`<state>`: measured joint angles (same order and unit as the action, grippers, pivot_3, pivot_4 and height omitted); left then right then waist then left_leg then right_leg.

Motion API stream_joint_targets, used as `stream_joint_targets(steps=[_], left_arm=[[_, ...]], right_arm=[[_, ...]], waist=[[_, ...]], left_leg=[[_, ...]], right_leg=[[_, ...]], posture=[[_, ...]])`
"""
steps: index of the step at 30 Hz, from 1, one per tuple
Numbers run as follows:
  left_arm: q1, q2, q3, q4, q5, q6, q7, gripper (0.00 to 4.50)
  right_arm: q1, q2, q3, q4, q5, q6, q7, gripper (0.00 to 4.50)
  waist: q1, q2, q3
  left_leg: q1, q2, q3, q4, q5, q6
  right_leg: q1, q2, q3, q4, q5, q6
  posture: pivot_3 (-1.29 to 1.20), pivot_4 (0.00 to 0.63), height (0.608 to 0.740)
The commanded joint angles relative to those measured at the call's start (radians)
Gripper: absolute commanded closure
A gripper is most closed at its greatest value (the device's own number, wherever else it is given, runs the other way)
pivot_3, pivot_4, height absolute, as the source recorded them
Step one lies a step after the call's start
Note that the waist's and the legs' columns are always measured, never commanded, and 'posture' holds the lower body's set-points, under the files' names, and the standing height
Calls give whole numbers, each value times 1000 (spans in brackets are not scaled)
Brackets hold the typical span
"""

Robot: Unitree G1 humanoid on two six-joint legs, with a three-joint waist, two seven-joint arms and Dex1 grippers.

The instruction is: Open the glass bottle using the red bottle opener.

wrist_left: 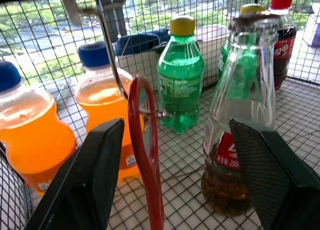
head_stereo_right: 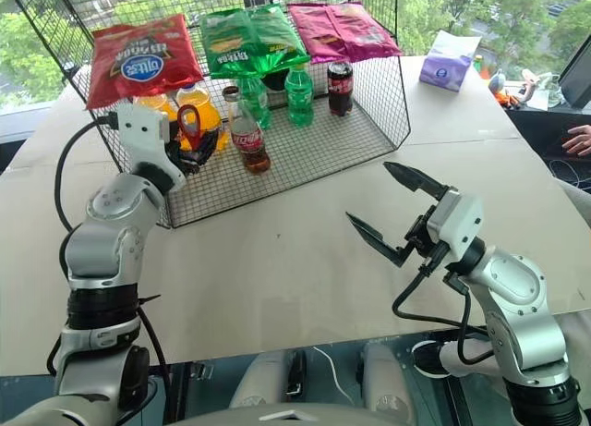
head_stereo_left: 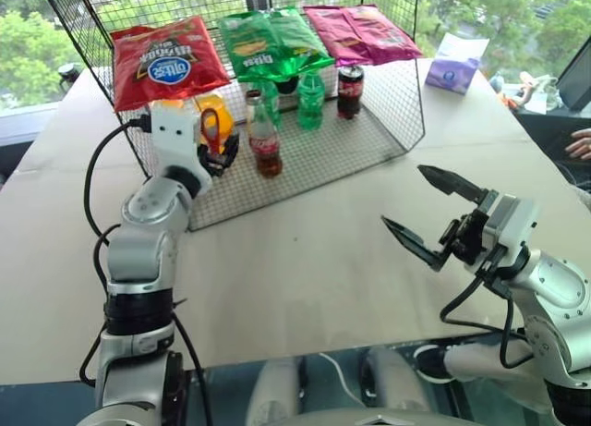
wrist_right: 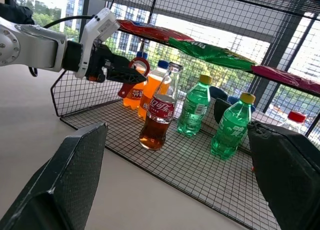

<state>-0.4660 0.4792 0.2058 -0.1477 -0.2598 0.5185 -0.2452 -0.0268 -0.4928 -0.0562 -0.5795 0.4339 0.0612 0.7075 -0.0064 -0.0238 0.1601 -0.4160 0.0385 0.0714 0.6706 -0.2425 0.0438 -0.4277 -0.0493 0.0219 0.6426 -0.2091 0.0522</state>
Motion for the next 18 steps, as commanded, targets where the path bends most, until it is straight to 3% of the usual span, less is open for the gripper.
stream_joint_targets(steps=[1,9,10,12,18], left_arm=[[-15,21,42,-28,-1,-12,1,1040],[-24,21,56,-17,-1,-10,5,1040],[-24,20,56,-15,-1,-11,4,1579],[-30,18,55,-5,-2,-19,1,2087],[-37,22,57,11,-3,-33,-8,4353]], right_arm=[[-2,-4,-9,-25,1,-15,-3,0],[-3,-3,-7,-25,-2,-12,-4,0],[-3,-3,-7,-25,-3,-12,-5,0],[-3,-3,-7,-24,-4,-12,-5,0],[1,-3,-5,-33,-7,-8,-10,0]], waist=[[0,0,0],[2,0,0],[2,0,0],[2,0,0],[2,0,0]], left_leg=[[0,0,0,0,0,0],[0,0,0,0,0,0],[0,0,0,0,0,0],[0,0,0,0,0,0],[0,0,0,0,0,0]], right_leg=[[0,0,0,0,0,0],[0,0,0,0,0,0],[0,0,0,0,0,0],[0,0,0,0,0,0],[0,0,0,0,0,0]], posture=[[0,150,740],[0,150,740],[0,150,740],[0,150,740],[0,150,740]])
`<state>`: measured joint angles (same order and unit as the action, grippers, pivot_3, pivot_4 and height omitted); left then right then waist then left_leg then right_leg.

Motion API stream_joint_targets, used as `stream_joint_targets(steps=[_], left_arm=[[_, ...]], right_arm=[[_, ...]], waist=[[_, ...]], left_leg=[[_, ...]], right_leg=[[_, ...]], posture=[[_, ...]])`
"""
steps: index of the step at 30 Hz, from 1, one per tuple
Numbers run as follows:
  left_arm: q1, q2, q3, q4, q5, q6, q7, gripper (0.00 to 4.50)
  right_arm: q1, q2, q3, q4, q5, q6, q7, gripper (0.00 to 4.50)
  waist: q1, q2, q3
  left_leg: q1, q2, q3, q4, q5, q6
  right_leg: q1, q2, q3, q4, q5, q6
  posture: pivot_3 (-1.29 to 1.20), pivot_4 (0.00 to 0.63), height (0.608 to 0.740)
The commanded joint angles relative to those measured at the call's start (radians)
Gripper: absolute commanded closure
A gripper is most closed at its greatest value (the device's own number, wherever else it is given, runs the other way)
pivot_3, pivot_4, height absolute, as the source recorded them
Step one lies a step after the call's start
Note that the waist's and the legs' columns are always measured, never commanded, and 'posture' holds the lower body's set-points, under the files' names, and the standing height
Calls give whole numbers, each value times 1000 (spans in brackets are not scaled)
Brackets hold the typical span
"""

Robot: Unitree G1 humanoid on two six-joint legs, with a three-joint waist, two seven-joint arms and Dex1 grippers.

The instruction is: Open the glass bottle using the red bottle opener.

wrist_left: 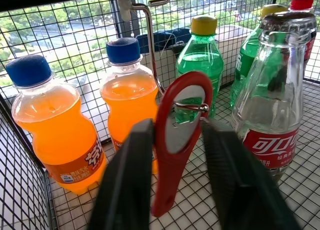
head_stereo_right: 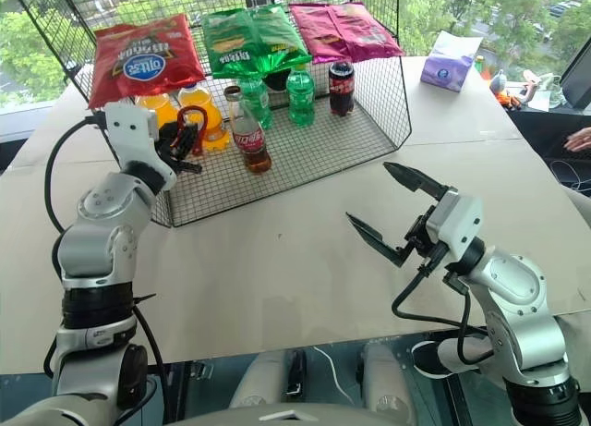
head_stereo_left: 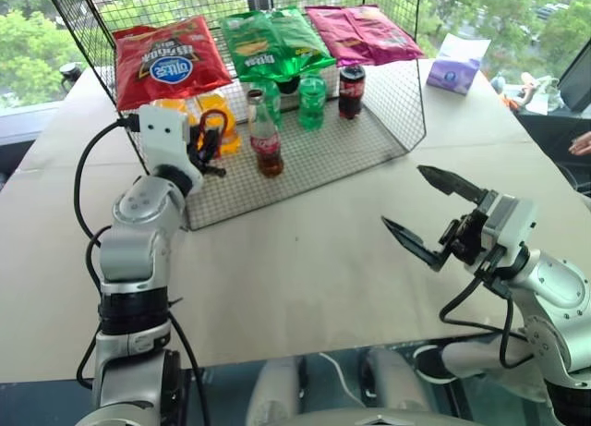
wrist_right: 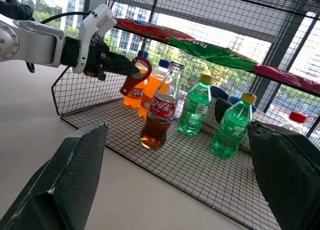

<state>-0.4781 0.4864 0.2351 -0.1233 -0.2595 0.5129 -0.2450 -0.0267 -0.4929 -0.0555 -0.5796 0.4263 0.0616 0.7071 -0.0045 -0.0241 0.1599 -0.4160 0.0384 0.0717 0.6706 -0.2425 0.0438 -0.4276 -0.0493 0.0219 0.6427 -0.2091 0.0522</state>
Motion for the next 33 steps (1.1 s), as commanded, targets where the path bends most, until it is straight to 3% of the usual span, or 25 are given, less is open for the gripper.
stream_joint_targets(steps=[1,11,19,23,25,28,33], left_arm=[[-23,15,29,-15,-4,-28,-9,4467],[-3,5,44,-30,-28,-39,-34,4467],[105,31,148,-115,-284,27,-232,4467],[201,81,194,-162,-526,163,-420,4467],[233,99,214,-180,-684,281,-463,4467],[226,80,220,-198,-932,420,-428,4467],[155,-28,168,-180,-1121,451,-265,4467]], right_arm=[[2,-3,-5,-35,0,-7,-10,0],[4,-3,-2,-35,-6,2,-21,0],[17,-3,-7,-68,15,125,-91,0],[-7,-75,16,-136,3,326,-145,0],[-35,-83,1,-173,80,456,-198,0],[-105,-70,-59,-150,430,641,-213,0],[-231,11,-75,-27,773,799,-388,0]], waist=[[0,0,0],[0,0,0],[-4,0,0],[-7,0,0],[-7,0,0],[-5,-1,0],[-6,-2,-1]], left_leg=[[0,0,0,0,0,0],[0,0,0,0,0,0],[0,1,-1,0,0,0],[1,2,-1,0,0,0],[1,3,-2,0,0,0],[1,3,-4,0,0,0],[1,3,-6,1,0,0]], right_leg=[[0,0,0,0,0,0],[0,0,0,0,0,0],[0,0,0,0,0,0],[0,-1,1,1,-2,-4],[0,-1,1,1,-2,-4],[0,-1,0,1,-2,-4],[2,-1,0,1,-2,-4]], posture=[[0,150,740],[0,150,740],[0,150,740],[0,150,740],[0,150,740],[0,150,740],[0,150,740]])
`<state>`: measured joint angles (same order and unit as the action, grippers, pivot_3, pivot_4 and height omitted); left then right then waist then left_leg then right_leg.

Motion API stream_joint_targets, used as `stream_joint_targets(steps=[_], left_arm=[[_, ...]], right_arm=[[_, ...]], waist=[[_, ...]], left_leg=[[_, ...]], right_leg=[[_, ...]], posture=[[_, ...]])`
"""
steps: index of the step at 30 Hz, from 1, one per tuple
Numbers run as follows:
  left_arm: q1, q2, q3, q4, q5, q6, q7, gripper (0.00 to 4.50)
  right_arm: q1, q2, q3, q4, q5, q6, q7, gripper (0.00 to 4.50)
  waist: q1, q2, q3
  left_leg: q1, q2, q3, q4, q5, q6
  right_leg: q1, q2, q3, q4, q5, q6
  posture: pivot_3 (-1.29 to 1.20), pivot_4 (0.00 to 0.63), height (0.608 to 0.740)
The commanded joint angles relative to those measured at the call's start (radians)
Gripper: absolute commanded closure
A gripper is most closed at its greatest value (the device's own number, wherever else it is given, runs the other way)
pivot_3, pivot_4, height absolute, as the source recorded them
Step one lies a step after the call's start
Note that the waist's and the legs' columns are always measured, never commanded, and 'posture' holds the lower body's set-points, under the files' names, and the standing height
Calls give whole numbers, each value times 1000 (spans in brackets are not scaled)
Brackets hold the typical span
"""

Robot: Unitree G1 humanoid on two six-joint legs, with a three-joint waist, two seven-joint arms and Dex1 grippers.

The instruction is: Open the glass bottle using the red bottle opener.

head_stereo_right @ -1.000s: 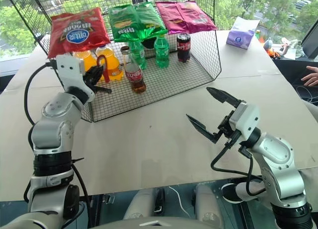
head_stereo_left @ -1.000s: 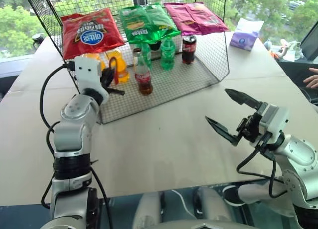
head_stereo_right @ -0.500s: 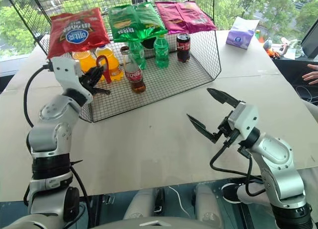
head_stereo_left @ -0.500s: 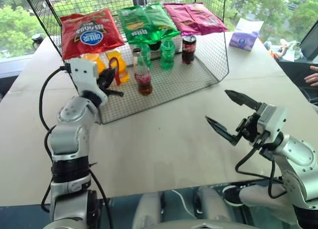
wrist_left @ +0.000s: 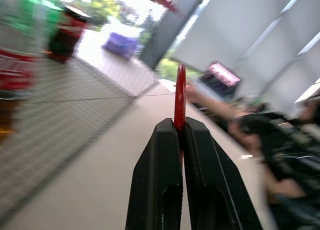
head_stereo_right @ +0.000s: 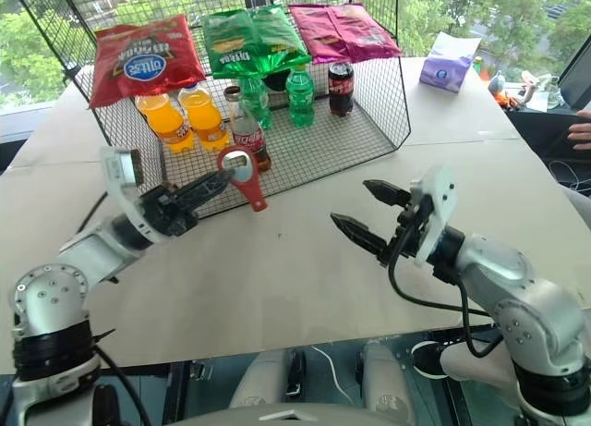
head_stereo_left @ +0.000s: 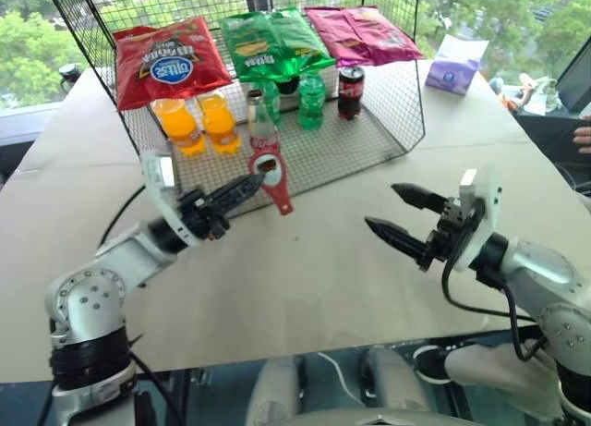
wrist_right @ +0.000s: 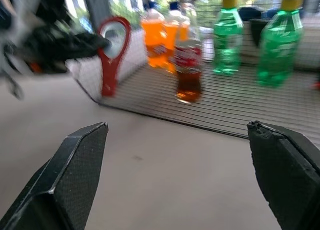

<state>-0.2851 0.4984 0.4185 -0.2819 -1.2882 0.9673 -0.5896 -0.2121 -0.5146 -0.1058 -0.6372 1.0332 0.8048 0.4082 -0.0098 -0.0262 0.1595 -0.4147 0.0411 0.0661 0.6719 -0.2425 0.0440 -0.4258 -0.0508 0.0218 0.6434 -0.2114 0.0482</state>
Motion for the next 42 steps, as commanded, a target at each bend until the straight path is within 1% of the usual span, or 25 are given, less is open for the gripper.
stream_joint_targets(steps=[1,3,9,15,19,20,21,22,23,27,33,35,36,37,39,40,41,42], left_arm=[[-47,-55,-20,-18,-107,-7,106,4467],[-58,-85,-39,-17,-145,-6,152,4467],[-68,-132,-82,-25,-158,-38,209,4467],[-72,-178,-108,-34,-168,-71,256,4467],[-70,-193,-126,-46,-173,-88,275,4467],[-68,-194,-129,-49,-178,-89,277,4500],[-65,-193,-134,-53,-182,-87,277,4500],[-61,-192,-137,-56,-184,-87,277,4500],[-59,-189,-139,-58,-188,-86,277,4500],[-56,-176,-144,-56,-197,-92,273,4500],[-52,-176,-150,-61,-210,-104,280,4500],[-49,-178,-150,-64,-216,-107,285,4500],[-48,-177,-151,-66,-218,-107,285,4500],[-46,-175,-152,-67,-221,-108,285,4500],[-43,-169,-156,-70,-226,-111,286,4500],[-42,-166,-157,-71,-227,-111,284,4500],[-40,-162,-159,-73,-228,-112,282,4500],[-39,-160,-161,-74,-229,-113,282,4500]], right_arm=[[-62,44,-24,43,203,67,-117,0],[-97,86,-14,80,271,79,-188,0],[-173,222,33,151,392,73,-332,0],[-203,288,80,192,420,77,-376,0],[-223,308,91,214,425,77,-383,0],[-227,310,92,217,426,78,-383,550],[-232,310,94,221,427,80,-382,872],[-238,307,95,225,430,85,-376,1292],[-244,304,97,229,431,89,-370,1821],[-264,281,99,240,432,108,-343,1821],[-277,279,101,247,434,115,-330,1821],[-281,282,103,249,435,115,-328,2339],[-281,283,103,251,437,116,-328,2451],[-281,283,103,250,439,117,-326,2789],[-280,282,103,249,440,119,-324,3678],[-280,281,102,250,440,120,-322,4245],[-279,280,101,250,441,122,-320,4469],[-278,278,100,251,442,123,-317,4469]], waist=[[0,0,0],[-1,0,0],[-4,0,0],[-2,0,0],[-3,0,0],[-3,0,0],[-4,0,0],[-4,0,0],[-4,0,0],[-4,0,0],[-4,0,0],[-4,0,0],[-4,0,0],[-4,0,0],[-4,0,0],[-4,0,0],[-4,0,0],[-4,0,0]], left_leg=[[0,-1,0,0,0,0],[0,-2,0,0,0,0],[-1,-3,-1,-1,0,0],[-1,-3,-1,-1,0,0],[-1,-3,-1,-1,0,0],[-1,-3,-1,-1,0,0],[-1,-3,-1,-1,0,0],[-1,-3,-1,-1,0,0],[-1,-3,-1,-1,0,0],[-1,-3,-1,-1,0,0],[-1,-3,-1,-1,0,0],[-1,-3,-1,-1,0,0],[-1,-3,-1,-1,0,0],[-2,-3,-1,-1,0,0],[-2,-2,-1,-1,0,0],[-2,-3,-1,-1,0,0],[-2,-2,-1,-1,0,0],[-2,-2,-1,-1,0,0]], right_leg=[[0,0,0,0,0,0],[0,1,0,0,0,0],[-1,2,0,0,2,3],[0,2,0,-1,1,2],[-1,2,0,-1,1,2],[-1,2,0,-1,1,2],[-1,2,0,-1,1,2],[-1,2,0,-1,1,2],[-1,2,0,-1,1,2],[-1,2,0,-1,1,1],[-1,2,0,-1,0,0],[-1,2,0,-1,0,0],[-1,2,0,-1,0,0],[-1,2,0,-1,0,0],[-1,2,0,-1,0,0],[-1,2,0,-1,0,0],[-1,2,0,-1,0,0],[-1,2,0,-1,0,0]], posture=[[0,150,740],[0,150,740],[0,150,740],[0,150,740],[0,150,740],[0,150,740],[0,150,740],[0,150,740],[0,150,740],[0,150,740],[0,150,740],[0,150,740],[0,150,740],[0,150,740],[0,150,740],[0,150,740],[0,150,740],[0,150,740]])
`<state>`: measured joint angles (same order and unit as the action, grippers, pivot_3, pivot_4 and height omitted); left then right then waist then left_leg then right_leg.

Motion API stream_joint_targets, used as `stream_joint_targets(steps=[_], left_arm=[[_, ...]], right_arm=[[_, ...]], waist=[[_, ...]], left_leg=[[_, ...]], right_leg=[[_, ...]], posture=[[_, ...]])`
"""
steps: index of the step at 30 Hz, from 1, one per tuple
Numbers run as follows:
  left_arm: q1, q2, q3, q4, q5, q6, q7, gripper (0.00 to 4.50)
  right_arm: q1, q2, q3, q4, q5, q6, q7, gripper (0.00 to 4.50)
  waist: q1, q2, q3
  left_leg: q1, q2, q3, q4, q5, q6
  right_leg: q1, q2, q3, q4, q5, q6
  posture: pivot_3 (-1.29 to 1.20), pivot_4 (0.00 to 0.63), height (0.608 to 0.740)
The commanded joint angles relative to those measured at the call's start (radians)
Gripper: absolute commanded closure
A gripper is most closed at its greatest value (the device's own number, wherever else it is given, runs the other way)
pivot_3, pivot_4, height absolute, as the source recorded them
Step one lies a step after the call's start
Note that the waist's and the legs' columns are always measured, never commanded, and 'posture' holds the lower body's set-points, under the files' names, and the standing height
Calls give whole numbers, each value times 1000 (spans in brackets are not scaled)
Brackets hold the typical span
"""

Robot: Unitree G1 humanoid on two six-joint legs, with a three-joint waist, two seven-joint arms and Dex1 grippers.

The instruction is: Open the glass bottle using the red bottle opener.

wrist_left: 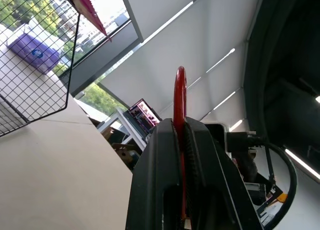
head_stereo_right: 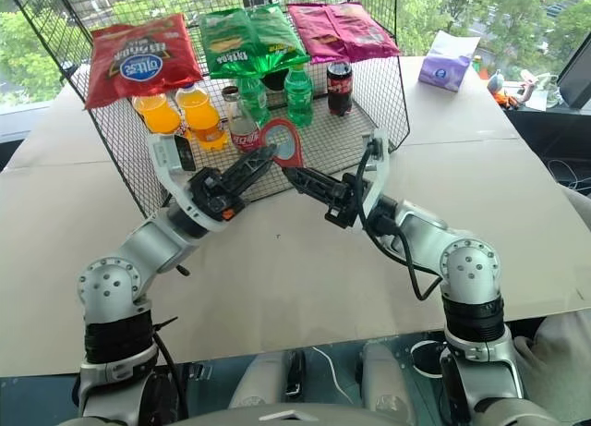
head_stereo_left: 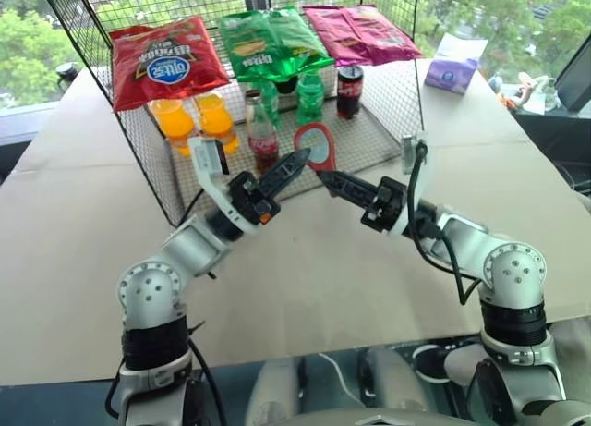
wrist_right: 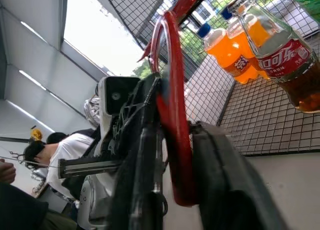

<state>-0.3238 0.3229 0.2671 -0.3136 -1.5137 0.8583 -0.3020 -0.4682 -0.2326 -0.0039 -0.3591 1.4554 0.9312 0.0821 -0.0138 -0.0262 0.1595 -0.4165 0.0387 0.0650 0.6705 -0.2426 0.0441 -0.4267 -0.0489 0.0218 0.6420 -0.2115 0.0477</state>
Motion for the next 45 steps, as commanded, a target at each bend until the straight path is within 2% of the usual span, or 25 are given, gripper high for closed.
stream_joint_targets(steps=[1,21,22,24,43,45], left_arm=[[3,20,-10,-43,-5,-4,-8,4500],[15,60,-30,-44,1,-9,-42,4500],[16,60,-30,-46,2,-10,-43,4500],[17,60,-32,-46,3,-14,-43,4500],[30,66,-43,-53,2,-21,-41,4500],[29,67,-43,-52,3,-21,-42,4500]], right_arm=[[-21,-5,-3,-28,22,-2,11,4469],[-26,-60,18,-34,-55,8,85,4469],[-28,-65,18,-36,-63,8,89,3606],[-29,-66,18,-35,-64,11,90,2945],[-42,-55,-2,-25,-34,10,89,2945],[-44,-56,1,-23,-36,14,90,3487]], waist=[[0,0,0],[0,0,0],[0,0,0],[0,0,0],[0,0,0],[0,0,0]], left_leg=[[0,0,0,0,0,0],[-1,0,0,-1,0,0],[-1,0,0,-1,0,0],[-2,0,0,-1,0,0],[-2,1,1,-2,0,0],[-2,1,1,-2,0,0]], right_leg=[[0,0,0,0,0,0],[-2,0,0,-1,0,0],[-2,0,0,-1,0,0],[-2,0,0,-1,0,0],[-3,0,0,-2,0,0],[-3,-1,0,-2,0,0]], posture=[[0,150,740],[0,150,740],[0,150,740],[0,150,740],[0,150,740],[0,150,740]])
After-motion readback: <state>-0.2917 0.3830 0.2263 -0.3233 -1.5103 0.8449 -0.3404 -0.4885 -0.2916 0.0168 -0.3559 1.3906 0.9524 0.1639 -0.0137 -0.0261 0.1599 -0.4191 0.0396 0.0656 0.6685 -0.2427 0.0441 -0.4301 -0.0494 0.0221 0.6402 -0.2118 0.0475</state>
